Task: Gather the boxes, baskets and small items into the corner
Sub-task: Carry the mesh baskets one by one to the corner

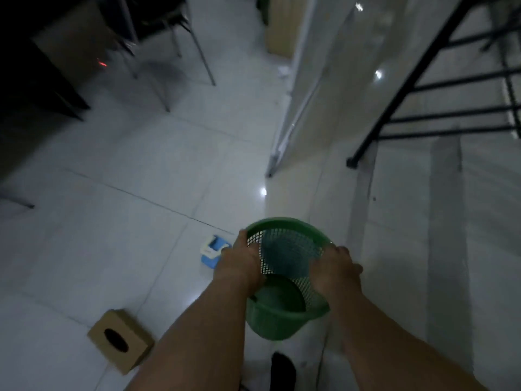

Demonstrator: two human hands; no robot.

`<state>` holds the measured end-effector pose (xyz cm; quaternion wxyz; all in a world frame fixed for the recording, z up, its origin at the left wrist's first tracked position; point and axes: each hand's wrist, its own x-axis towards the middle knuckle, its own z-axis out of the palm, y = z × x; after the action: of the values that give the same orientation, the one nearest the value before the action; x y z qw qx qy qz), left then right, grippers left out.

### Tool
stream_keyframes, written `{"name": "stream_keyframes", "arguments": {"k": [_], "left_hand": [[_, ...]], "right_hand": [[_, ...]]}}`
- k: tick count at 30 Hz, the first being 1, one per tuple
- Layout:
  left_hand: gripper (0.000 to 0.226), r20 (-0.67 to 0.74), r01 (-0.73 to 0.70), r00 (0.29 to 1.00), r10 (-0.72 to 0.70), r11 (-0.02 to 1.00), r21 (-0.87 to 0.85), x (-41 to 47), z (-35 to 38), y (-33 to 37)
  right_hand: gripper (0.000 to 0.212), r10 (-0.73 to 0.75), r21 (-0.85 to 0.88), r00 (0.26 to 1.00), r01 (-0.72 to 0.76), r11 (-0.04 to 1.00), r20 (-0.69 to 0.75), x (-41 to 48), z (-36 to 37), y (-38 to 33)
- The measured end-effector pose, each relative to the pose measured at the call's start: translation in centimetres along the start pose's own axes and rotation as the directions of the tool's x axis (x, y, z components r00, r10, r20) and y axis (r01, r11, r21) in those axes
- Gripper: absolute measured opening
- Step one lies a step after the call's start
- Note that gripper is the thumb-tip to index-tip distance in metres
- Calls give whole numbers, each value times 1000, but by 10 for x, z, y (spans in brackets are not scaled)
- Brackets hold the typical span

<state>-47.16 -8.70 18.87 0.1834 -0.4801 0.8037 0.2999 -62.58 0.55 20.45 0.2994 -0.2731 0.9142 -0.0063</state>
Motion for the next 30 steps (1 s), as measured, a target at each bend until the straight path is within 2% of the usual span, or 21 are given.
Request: {"name": "stream_keyframes", "arguments": {"k": [3,5,8,12,16,22,25,30], "left_hand": [[69,-208,109,971,-118,993,-55,-51,-67,-24],[70,-338,172,920,-197,980,-105,-87,-98,-48],[64,-473,271,812,-343,938,-214,-152,-129,-92],[60,-572,395,640,-513,858,-327,-242,-146,-170],[62,-592,478,486,-642,763,-435,-336,-139,-258],[62,-539,603,283,-794,584,-544,-492,-93,-400],[61,-496,644,192,-847,490,-588,-560,-60,-463],[67,-428,656,118,-896,394,-644,-623,-21,-549]], "right_hand": [[40,-198,1,972,199,980,-126,-37,-49,-71],[41,-363,-71,912,356,932,-193,-63,-65,-116],[45,-591,-208,771,554,806,-238,-117,-69,-178],[39,-782,-244,573,745,622,-244,-209,-42,-252],[35,-897,-264,397,860,437,-192,-307,12,-316],[33,-982,-221,159,959,179,-104,-476,135,-396],[35,-995,-185,94,978,97,-26,-553,198,-415],[33,-996,-199,24,980,6,90,-633,282,-450]]}}
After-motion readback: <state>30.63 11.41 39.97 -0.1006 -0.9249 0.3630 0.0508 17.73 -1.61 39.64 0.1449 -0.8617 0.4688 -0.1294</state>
